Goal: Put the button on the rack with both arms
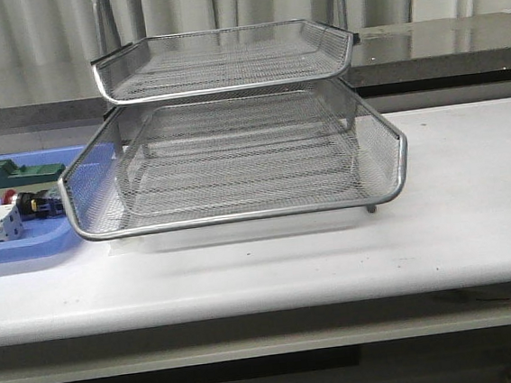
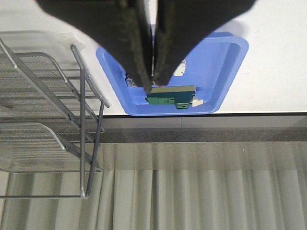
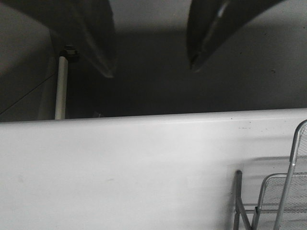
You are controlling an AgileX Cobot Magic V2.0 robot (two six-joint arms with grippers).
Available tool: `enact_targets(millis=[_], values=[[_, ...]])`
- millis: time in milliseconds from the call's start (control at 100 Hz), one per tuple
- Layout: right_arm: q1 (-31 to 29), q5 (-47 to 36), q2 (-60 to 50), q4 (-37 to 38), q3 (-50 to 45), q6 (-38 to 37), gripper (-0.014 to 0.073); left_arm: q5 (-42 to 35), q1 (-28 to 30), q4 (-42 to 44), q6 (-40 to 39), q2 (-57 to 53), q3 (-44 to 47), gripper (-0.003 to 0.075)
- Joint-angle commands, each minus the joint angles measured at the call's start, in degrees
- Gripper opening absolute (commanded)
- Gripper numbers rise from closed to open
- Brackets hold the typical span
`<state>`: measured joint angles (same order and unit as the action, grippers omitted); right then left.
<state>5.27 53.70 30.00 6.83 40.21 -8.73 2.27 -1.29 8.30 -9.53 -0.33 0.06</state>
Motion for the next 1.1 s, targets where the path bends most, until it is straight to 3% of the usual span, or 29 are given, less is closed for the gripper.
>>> enact_targets(millis=[0,110,240,810,970,1090], values=[[-0.3,-3.2,0.1,1.2,1.5,-0.2,0.0234,-4.4,0.0,-0.4,-0.6,-1.9,2.7,0.0004],[-0.3,-3.2,0.1,1.2,1.5,-0.2,0.006,-4.4,0.0,-0.4,-0.6,-1.9,2.7,0.0004],[-0.3,-3.2,0.1,1.2,1.5,-0.2,-0.0074,-4.4,0.0,-0.4,-0.6,-1.9,2.7,0.0004],[-0.3,-3.2,0.1,1.2,1.5,-0.2,-0.0068,-4.6,0.0,-0.4,-0.6,-1.9,2.7,0.0004],[-0.3,-3.2,0.1,1.2,1.5,-0.2,-0.0068,-10.5,0.0,-0.5,-0.6,-1.9,2.0,0.0004],[-0.3,-3.2,0.1,1.2,1.5,-0.2,-0.0068,-9.3,0.0,-3.1,-0.6,-0.9,-0.6,0.0004]])
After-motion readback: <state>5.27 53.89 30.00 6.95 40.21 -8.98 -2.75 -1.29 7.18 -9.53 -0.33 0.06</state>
